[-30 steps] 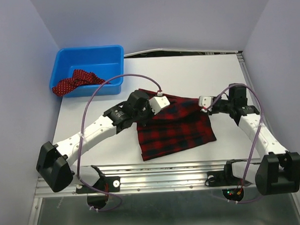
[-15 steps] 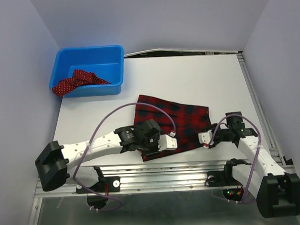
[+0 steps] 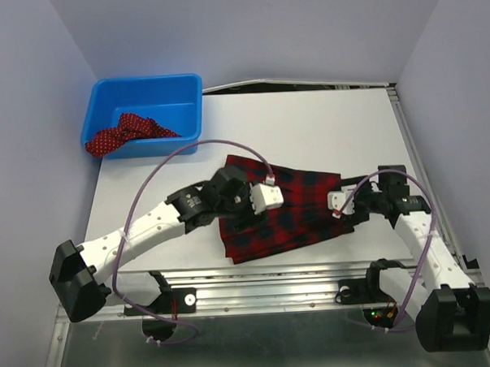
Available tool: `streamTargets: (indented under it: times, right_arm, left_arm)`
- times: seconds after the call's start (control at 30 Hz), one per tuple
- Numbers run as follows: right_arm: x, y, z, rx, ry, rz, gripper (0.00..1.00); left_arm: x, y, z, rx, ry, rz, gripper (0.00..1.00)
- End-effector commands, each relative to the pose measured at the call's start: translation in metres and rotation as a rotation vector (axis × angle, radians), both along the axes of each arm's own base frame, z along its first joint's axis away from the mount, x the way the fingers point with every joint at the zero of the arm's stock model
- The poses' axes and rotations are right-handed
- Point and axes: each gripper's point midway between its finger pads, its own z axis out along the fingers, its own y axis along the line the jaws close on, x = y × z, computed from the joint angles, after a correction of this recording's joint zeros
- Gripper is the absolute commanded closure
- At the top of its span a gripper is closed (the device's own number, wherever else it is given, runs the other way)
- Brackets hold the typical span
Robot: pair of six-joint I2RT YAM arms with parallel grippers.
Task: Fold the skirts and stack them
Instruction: Fold the skirt
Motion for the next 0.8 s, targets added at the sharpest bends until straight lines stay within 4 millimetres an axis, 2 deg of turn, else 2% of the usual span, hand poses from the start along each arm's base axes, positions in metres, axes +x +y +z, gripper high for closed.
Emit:
streamTargets:
  times: [0.0,0.03,0.07,0.1,0.13,0.17,0.2,0.23,0.3,0.33,0.4,0.43,0.47,0.5,0.57,0.63,0.7,0.73,0.77]
  right_arm:
    - [0.047,-0.009,0.050,0.083,-0.066,-0.167,0.15]
    - [0.061,-0.007,0.068,0.126,-0.086,-0.187,0.17]
    - [0.072,-0.004,0.064,0.176,-0.033,-0.219,0.19]
    - [0.079,0.001,0.069,0.215,-0.016,-0.223,0.26]
    - [0.089,0.011,0.089,0.271,-0.021,-0.189,0.30]
    - [0.091,0.016,0.077,0.309,0.073,-0.198,0.33]
    - [0.094,0.024,0.079,0.335,0.102,-0.189,0.36]
    - [0.100,0.032,0.087,0.352,0.110,-0.168,0.36]
    - [0.103,0.035,0.079,0.362,0.157,-0.167,0.37]
    - [0.102,0.041,0.067,0.358,0.204,-0.144,0.38]
    - [0.093,0.053,0.050,0.334,0.285,-0.117,0.40]
    - [0.091,0.056,0.034,0.323,0.337,-0.119,0.41]
    - [0.084,0.061,0.019,0.306,0.377,-0.114,0.41]
    - [0.080,0.060,0.007,0.283,0.406,-0.125,0.43]
    - [0.074,0.058,-0.016,0.271,0.472,-0.149,0.44]
    - [0.064,0.053,-0.038,0.246,0.509,-0.172,0.46]
    - [0.060,0.048,-0.054,0.217,0.519,-0.193,0.46]
    - [0.051,0.044,-0.064,0.196,0.541,-0.204,0.47]
    - [0.048,0.039,-0.070,0.169,0.547,-0.218,0.48]
  left_arm:
    - [0.047,0.004,0.024,-0.087,0.024,0.175,0.39]
    - [0.058,0.005,0.006,-0.045,0.059,0.211,0.44]
    - [0.064,0.006,-0.001,-0.031,0.086,0.241,0.46]
    - [0.066,0.002,-0.007,-0.024,0.109,0.243,0.50]
    - [0.068,-0.001,-0.013,-0.015,0.130,0.256,0.51]
    - [0.070,-0.007,-0.029,-0.001,0.186,0.285,0.52]
    - [0.070,-0.012,-0.033,-0.007,0.216,0.286,0.55]
    - [0.070,-0.015,-0.046,0.010,0.248,0.298,0.57]
    - [0.071,-0.020,-0.058,0.015,0.281,0.313,0.59]
    - [0.070,-0.020,-0.074,0.047,0.309,0.324,0.60]
    - [0.071,-0.017,-0.094,0.100,0.339,0.342,0.64]
    - [0.072,-0.017,-0.101,0.120,0.349,0.354,0.67]
    - [0.074,-0.013,-0.120,0.180,0.364,0.375,0.74]
    - [0.075,-0.007,-0.140,0.243,0.384,0.388,0.87]
    - [0.085,-0.003,-0.149,0.272,0.375,0.415,0.89]
    - [0.107,-0.005,-0.149,0.272,0.317,0.429,0.90]
    - [0.131,-0.001,-0.158,0.310,0.249,0.428,0.92]
    - [0.153,-0.010,-0.147,0.283,0.211,0.431,0.92]
    - [0.167,-0.005,-0.161,0.315,0.209,0.432,0.94]
